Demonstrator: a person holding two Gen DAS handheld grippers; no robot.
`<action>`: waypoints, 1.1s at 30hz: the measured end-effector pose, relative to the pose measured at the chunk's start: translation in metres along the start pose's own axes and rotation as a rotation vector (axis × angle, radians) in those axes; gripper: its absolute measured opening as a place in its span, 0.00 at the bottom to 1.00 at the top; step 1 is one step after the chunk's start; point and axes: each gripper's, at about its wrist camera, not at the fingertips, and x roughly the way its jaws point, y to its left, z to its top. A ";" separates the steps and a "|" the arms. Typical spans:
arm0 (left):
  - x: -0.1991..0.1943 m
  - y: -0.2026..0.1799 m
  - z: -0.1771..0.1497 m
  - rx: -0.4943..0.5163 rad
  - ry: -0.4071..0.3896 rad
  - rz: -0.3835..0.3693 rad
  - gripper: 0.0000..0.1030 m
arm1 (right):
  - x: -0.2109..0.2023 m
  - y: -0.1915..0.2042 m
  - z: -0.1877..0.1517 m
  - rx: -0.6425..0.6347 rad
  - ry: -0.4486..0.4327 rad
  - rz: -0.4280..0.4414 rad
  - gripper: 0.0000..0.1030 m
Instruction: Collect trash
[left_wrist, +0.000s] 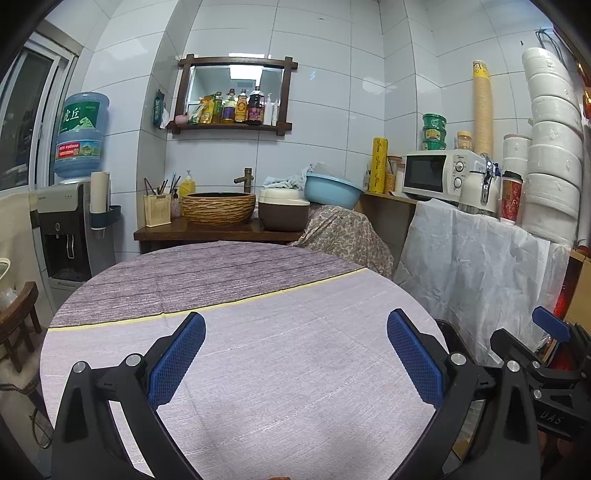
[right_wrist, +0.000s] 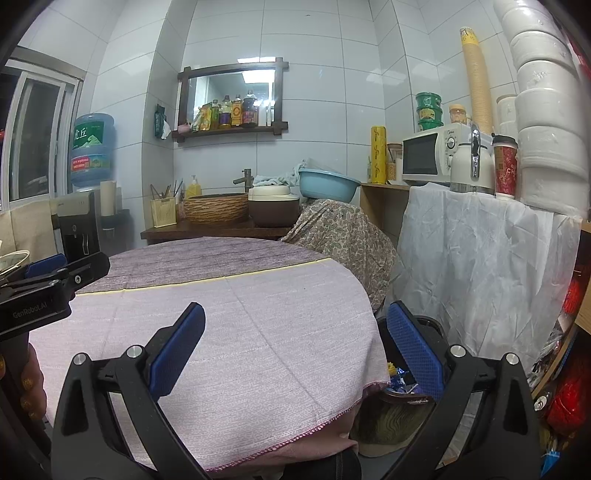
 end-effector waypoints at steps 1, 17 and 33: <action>0.000 0.000 0.000 0.001 0.000 0.000 0.95 | 0.000 0.000 0.000 0.000 0.000 0.000 0.94; 0.000 0.001 0.002 0.014 0.000 0.000 0.95 | 0.003 -0.001 -0.001 0.000 0.007 0.001 0.94; 0.000 0.003 0.002 0.020 0.001 0.005 0.95 | 0.007 -0.003 -0.004 0.004 0.010 0.005 0.94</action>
